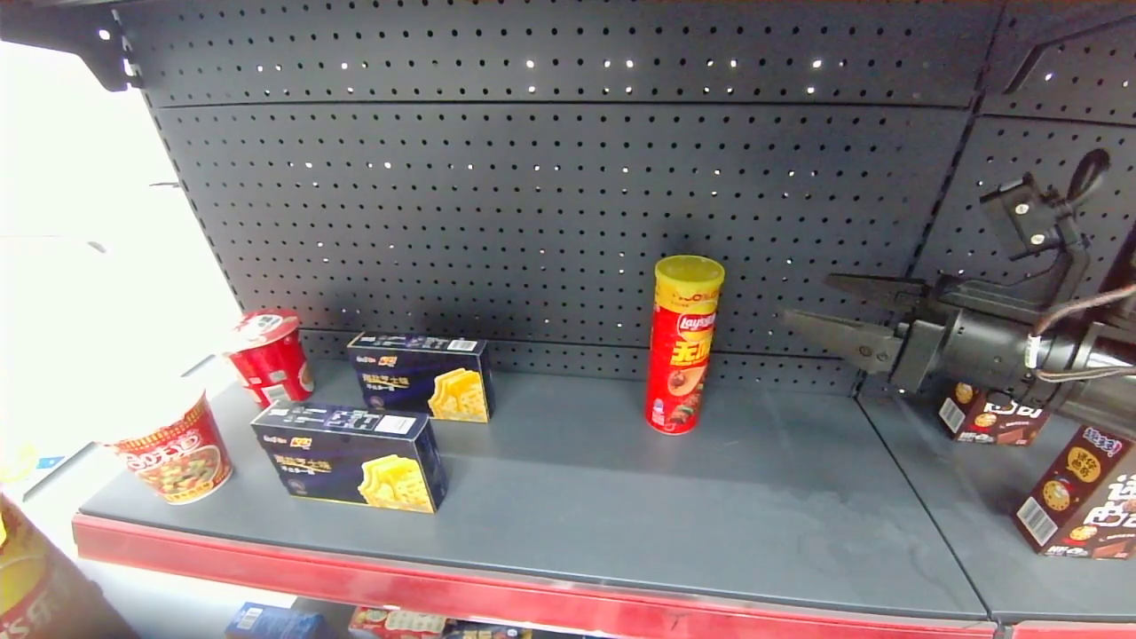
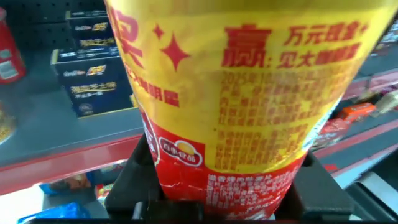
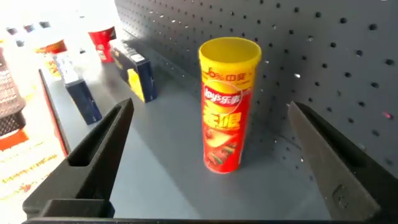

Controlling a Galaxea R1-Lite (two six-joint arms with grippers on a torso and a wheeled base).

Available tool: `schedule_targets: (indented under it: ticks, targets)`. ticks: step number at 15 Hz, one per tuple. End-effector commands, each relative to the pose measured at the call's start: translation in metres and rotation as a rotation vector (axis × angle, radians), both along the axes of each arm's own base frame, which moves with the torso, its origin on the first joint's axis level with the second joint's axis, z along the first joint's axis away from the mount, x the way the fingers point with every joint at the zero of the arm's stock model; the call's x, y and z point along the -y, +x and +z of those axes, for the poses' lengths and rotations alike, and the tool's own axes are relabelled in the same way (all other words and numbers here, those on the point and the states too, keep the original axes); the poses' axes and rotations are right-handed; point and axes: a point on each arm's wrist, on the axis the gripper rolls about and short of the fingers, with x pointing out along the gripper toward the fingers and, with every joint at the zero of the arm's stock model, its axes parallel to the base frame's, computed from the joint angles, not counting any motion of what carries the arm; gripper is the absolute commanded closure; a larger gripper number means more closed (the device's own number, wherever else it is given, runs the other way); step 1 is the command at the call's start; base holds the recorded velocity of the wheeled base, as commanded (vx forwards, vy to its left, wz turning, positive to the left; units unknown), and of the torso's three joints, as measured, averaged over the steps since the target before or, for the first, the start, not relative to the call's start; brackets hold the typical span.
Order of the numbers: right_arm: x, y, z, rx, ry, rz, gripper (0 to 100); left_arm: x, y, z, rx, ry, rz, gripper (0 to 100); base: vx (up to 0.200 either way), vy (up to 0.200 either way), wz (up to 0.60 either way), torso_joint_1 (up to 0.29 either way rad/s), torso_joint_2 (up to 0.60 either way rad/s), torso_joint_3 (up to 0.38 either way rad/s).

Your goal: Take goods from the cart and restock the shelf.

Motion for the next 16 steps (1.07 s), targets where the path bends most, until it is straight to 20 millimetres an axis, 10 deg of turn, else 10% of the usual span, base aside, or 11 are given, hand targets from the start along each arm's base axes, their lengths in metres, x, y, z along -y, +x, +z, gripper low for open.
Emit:
schedule_targets:
  ticks: [1, 8, 16]
  targets:
    - [0.003, 0.033, -0.012, -0.035, -0.012, -0.007, 0, 0.0, -0.001, 0.002, 0.009, -0.011, -0.015, 100, 0.0, 0.0, 0.0, 0.0, 0.0, 0.0]
    - [-0.006, 0.097, -0.032, 0.014, -0.009, 0.198, 0, 0.0, -0.002, 0.001, 0.007, -0.011, -0.02, 100, 0.0, 0.0, 0.0, 0.0, 0.0, 0.0]
    - [-0.034, 0.118, -0.04, -0.014, -0.004, 0.261, 0, 0.0, -0.001, -0.004, -0.015, -0.008, -0.018, 100, 0.0, 0.0, 0.0, 0.0, 0.0, 0.0]
